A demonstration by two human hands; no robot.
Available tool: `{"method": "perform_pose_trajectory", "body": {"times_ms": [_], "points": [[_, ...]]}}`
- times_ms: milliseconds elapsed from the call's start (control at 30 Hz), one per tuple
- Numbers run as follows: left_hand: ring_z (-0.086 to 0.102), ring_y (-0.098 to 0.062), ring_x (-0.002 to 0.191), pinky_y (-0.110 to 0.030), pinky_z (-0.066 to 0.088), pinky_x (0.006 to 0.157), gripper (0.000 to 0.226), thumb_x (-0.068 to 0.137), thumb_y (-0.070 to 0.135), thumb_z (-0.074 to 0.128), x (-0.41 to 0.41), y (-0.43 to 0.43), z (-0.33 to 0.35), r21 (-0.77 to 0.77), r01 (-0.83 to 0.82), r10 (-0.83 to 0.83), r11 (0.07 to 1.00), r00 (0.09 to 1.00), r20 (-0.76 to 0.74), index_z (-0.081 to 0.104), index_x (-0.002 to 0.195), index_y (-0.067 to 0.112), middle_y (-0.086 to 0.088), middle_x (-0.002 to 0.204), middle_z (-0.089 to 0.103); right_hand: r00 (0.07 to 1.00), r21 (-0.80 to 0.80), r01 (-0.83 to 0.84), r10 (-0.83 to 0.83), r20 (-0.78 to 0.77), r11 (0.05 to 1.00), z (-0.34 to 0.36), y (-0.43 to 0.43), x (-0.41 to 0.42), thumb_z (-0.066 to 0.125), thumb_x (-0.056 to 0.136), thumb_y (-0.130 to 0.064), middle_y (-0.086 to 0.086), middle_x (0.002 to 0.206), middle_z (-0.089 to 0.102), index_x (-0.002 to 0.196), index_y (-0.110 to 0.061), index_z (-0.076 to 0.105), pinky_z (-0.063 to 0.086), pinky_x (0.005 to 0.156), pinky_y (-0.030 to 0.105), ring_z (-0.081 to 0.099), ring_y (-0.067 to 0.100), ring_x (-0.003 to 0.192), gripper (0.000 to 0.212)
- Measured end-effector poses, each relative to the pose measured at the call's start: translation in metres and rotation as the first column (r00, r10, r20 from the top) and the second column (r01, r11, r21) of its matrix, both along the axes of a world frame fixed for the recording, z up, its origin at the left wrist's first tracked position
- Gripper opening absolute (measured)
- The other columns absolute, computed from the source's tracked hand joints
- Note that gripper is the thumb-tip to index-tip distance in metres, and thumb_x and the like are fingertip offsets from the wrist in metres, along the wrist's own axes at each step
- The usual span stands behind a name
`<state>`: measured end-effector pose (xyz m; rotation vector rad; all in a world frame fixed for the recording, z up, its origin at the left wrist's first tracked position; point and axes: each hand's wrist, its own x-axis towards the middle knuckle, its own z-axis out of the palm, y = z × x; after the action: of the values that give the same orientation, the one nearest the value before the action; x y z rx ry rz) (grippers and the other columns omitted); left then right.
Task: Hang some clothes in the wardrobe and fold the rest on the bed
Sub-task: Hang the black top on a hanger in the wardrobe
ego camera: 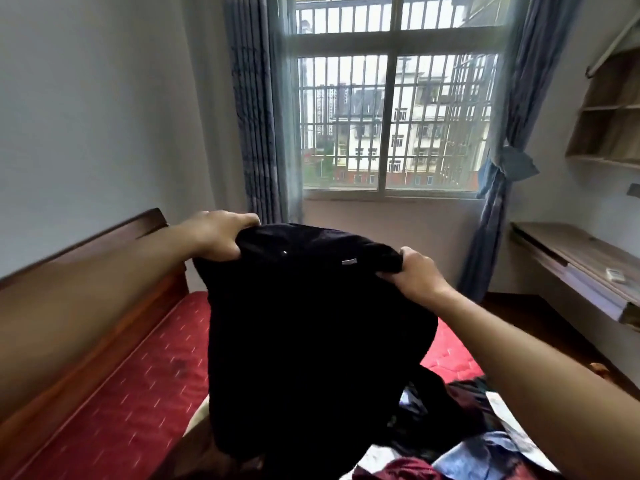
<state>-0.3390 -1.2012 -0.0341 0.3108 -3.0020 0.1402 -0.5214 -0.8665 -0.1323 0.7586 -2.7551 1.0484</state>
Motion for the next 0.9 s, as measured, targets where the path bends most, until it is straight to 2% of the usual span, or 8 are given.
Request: {"method": "perform_pose_trajectory", "body": {"times_ms": [100, 233, 333, 467, 600, 700, 767, 900], "points": [[0.067, -0.021, 0.098, -0.032, 0.053, 0.08, 0.028, 0.079, 0.016, 0.061, 0.003, 0.0, -0.039, 0.312, 0.0, 0.009, 0.95, 1.0, -0.027, 0.067, 0.104, 0.027, 0.002, 0.099, 0.072, 0.997, 0.042, -0.08, 0.08, -0.011, 0.996, 0.039, -0.014, 0.001, 0.084, 0.069, -0.049, -0.007, 0.083, 0.062, 0.087, -0.023, 0.052, 0.037, 0.057, 0.024, 0.057, 0.01, 0.075, 0.045], [0.067, -0.025, 0.09, -0.039, 0.055, 0.08, 0.018, 0.087, -0.005, 0.063, 0.004, 0.002, -0.06, 0.711, 0.103, 0.147, 0.696, 0.948, -0.281, 0.068, 0.101, 0.006, -0.015, 0.097, 0.073, 0.985, 0.211, -0.171, 0.168, 0.031, 0.962, 0.06, -0.003, 0.011, 0.087, 0.066, -0.027, 0.0, 0.089, 0.062, 0.1, -0.021, 0.049, 0.043, 0.06, 0.03, 0.058, 0.013, 0.08, 0.052], [0.059, -0.018, 0.076, -0.032, 0.046, 0.067, 0.021, 0.083, -0.009, 0.056, 0.003, -0.01, -0.041, 0.642, 0.136, 0.117, 0.755, 0.935, -0.335, 0.063, 0.088, 0.01, -0.007, 0.078, 0.065, 0.969, 0.276, -0.217, 0.173, 0.176, 0.936, 0.067, 0.022, 0.015, 0.078, 0.069, -0.009, 0.007, 0.097, 0.063, 0.112, -0.021, 0.051, 0.051, 0.065, 0.031, 0.06, 0.018, 0.082, 0.052], [0.057, -0.02, 0.072, -0.032, 0.042, 0.063, 0.028, 0.077, -0.004, 0.058, -0.007, -0.014, -0.015, 0.406, 0.115, -0.017, 0.906, 0.971, -0.237, 0.055, 0.081, 0.023, -0.001, 0.075, 0.061, 0.946, 0.379, -0.284, 0.194, 0.258, 0.881, 0.08, 0.048, 0.019, 0.072, 0.062, -0.012, 0.006, 0.098, 0.069, 0.105, -0.023, 0.062, 0.057, 0.07, 0.033, 0.068, 0.023, 0.088, 0.045], [0.059, -0.022, 0.086, -0.037, 0.047, 0.078, 0.034, 0.076, -0.001, 0.061, -0.03, 0.005, -0.014, 0.201, 0.206, -0.162, 0.958, 0.964, -0.212, 0.059, 0.101, 0.023, 0.003, 0.09, 0.06, 0.989, 0.616, -0.01, 0.1, -0.112, 0.788, 0.075, 0.075, 0.017, 0.07, 0.079, -0.022, 0.003, 0.088, 0.069, 0.079, -0.023, 0.065, 0.057, 0.078, 0.037, 0.068, 0.029, 0.088, 0.006], [0.058, -0.024, 0.09, -0.039, 0.05, 0.08, 0.03, 0.076, 0.004, 0.06, -0.041, 0.021, -0.016, 0.037, 0.259, -0.245, 0.965, 0.944, -0.223, 0.063, 0.1, 0.022, 0.004, 0.091, 0.055, 0.929, 0.513, 0.178, 0.028, -0.368, 0.84, 0.069, 0.096, 0.011, 0.064, 0.083, -0.041, 0.002, 0.091, 0.066, 0.089, -0.025, 0.073, 0.053, 0.077, 0.036, 0.066, 0.029, 0.088, 0.019], [0.062, -0.023, 0.089, -0.038, 0.051, 0.075, 0.021, 0.076, 0.007, 0.058, -0.045, 0.035, -0.015, 0.061, 0.216, -0.2, 0.974, 0.959, -0.2, 0.061, 0.083, 0.026, 0.004, 0.087, 0.062, 0.944, 0.39, 0.112, 0.025, -0.329, 0.914, 0.069, 0.109, 0.006, 0.069, 0.082, -0.042, 0.0, 0.092, 0.066, 0.089, -0.022, 0.078, 0.053, 0.08, 0.034, 0.066, 0.025, 0.088, 0.022], [0.068, -0.019, 0.075, -0.038, 0.056, 0.07, 0.013, 0.079, 0.007, 0.067, -0.048, 0.064, -0.022, 0.522, 0.151, -0.181, 0.839, 0.983, 0.006, 0.069, 0.085, 0.018, -0.002, 0.078, 0.072, 0.999, 0.141, -0.036, 0.035, 0.007, 0.989, 0.067, 0.133, 0.007, 0.08, 0.072, -0.026, -0.008, 0.065, 0.07, 0.07, -0.028, 0.075, 0.046, 0.06, 0.016, 0.063, 0.004, 0.064, 0.006]]}}
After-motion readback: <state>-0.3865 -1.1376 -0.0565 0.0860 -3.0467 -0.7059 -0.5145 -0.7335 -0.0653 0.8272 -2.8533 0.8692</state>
